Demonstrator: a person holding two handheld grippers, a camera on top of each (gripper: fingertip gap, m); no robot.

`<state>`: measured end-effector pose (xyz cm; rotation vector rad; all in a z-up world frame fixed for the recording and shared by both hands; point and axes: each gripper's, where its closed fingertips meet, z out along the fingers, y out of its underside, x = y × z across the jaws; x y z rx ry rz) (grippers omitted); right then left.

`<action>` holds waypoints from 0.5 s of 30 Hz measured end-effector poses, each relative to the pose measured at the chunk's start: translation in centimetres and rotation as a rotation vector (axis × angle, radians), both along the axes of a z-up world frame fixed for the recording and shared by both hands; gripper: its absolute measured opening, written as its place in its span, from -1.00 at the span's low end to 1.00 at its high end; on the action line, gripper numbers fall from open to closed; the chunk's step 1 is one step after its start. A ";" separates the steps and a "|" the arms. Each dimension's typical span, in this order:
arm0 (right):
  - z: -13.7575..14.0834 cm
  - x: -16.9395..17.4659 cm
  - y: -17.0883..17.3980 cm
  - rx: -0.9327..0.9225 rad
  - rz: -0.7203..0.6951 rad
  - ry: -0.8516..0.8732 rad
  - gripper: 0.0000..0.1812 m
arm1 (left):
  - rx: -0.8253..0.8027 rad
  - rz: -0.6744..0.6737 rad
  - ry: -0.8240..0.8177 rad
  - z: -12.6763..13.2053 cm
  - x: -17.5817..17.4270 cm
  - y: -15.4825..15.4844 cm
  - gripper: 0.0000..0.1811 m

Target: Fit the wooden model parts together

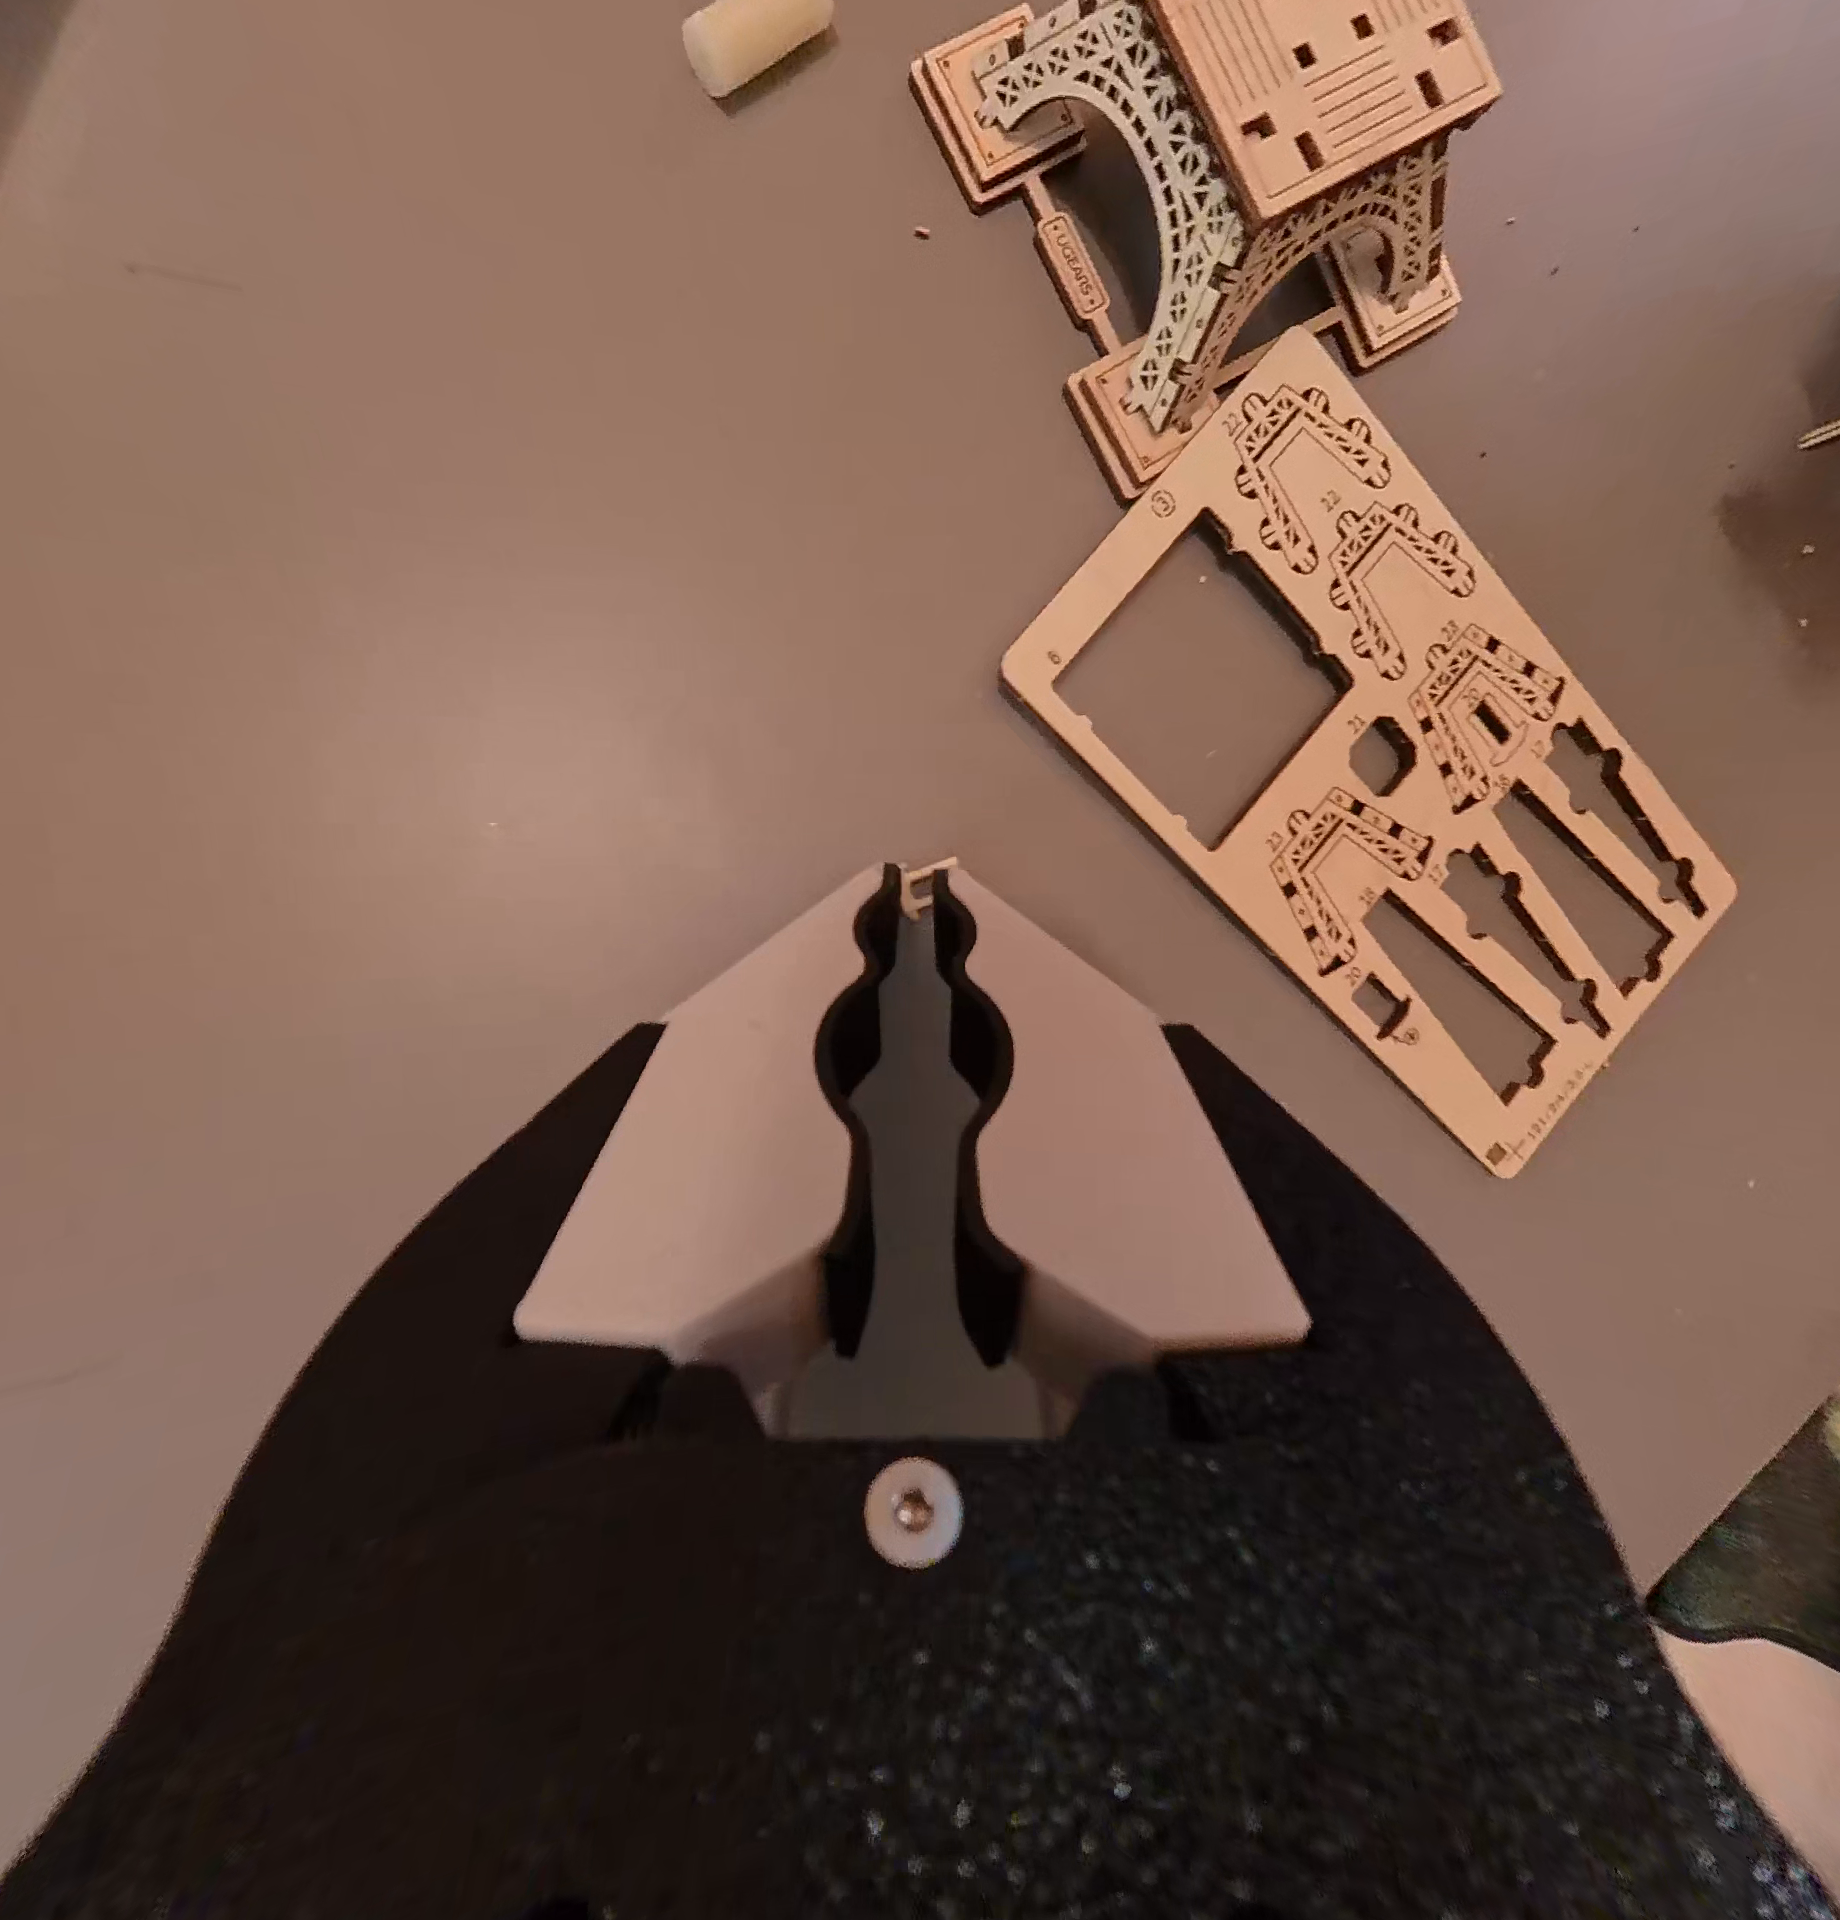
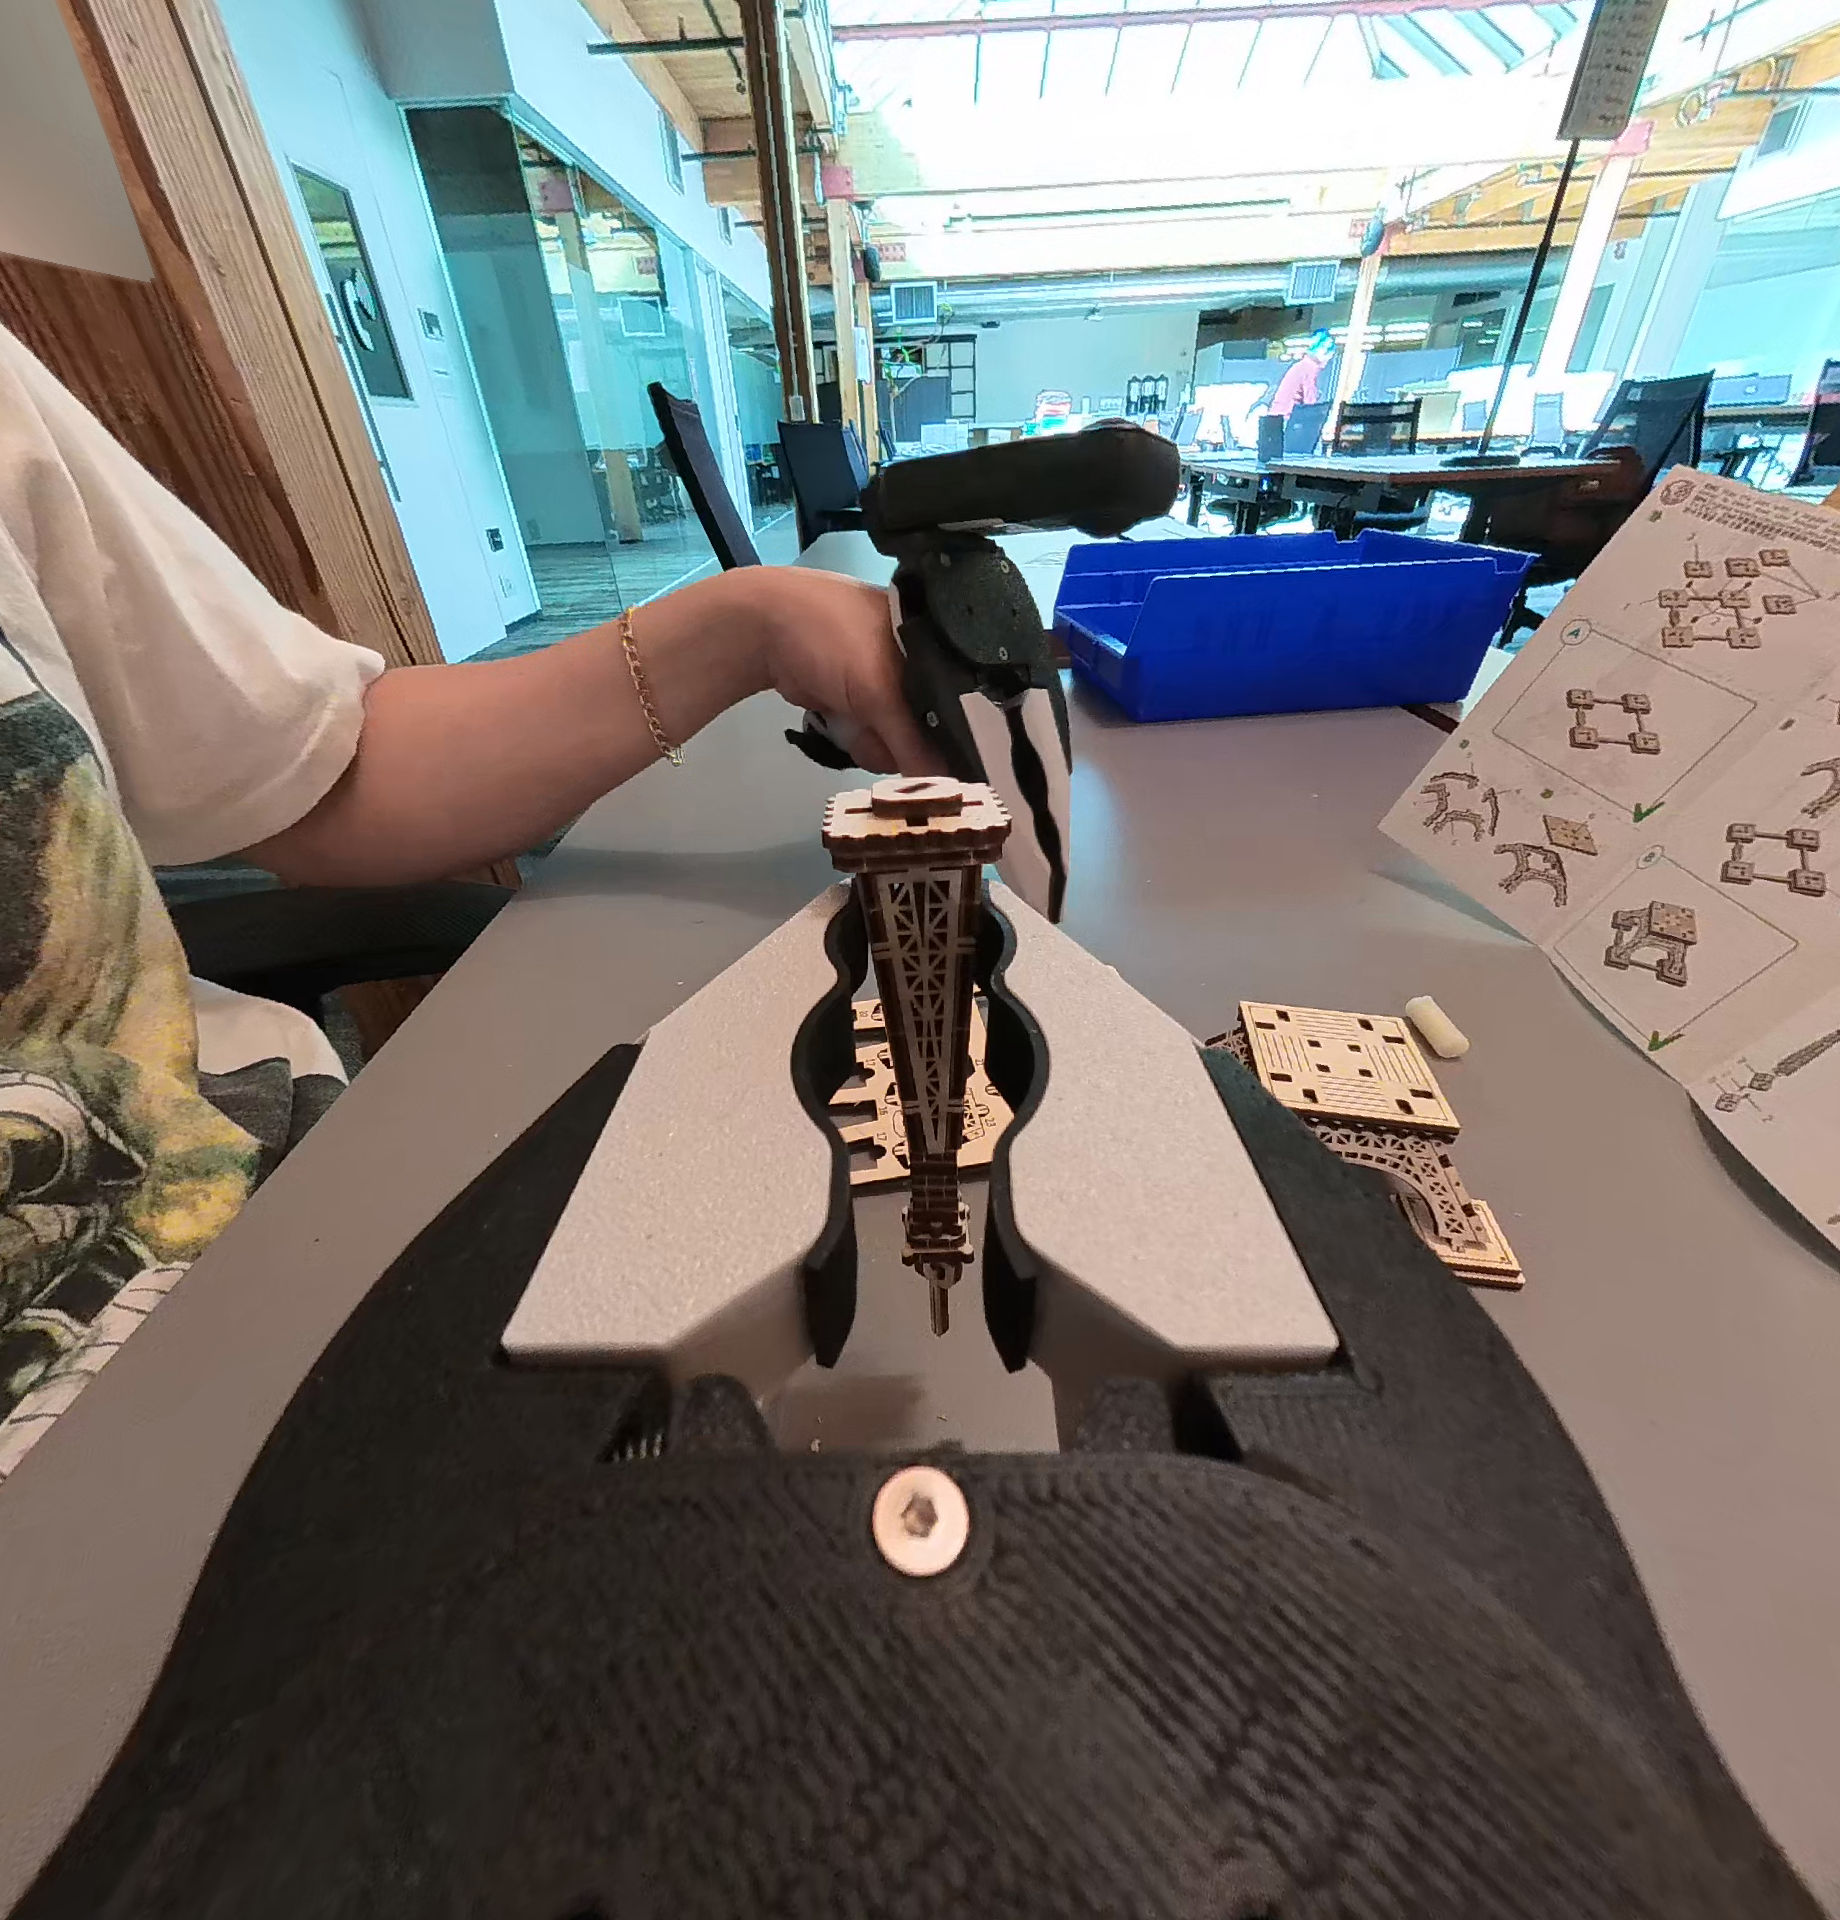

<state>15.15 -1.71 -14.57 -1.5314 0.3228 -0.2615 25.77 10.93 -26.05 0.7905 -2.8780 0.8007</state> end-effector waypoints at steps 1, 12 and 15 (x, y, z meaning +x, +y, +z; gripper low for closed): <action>0.0 0.0 0.0 0.000 0.000 0.000 -0.81 | 0.006 0.001 0.002 0.0 -0.2 -0.1 -0.96; 0.0 0.0 0.0 -0.001 0.002 0.001 -0.81 | 0.097 -0.008 -0.039 -0.5 -0.4 0.1 -0.92; 0.0 0.0 0.0 0.001 0.001 0.001 -0.82 | 0.094 -0.034 -0.076 -0.4 -0.2 0.0 -0.96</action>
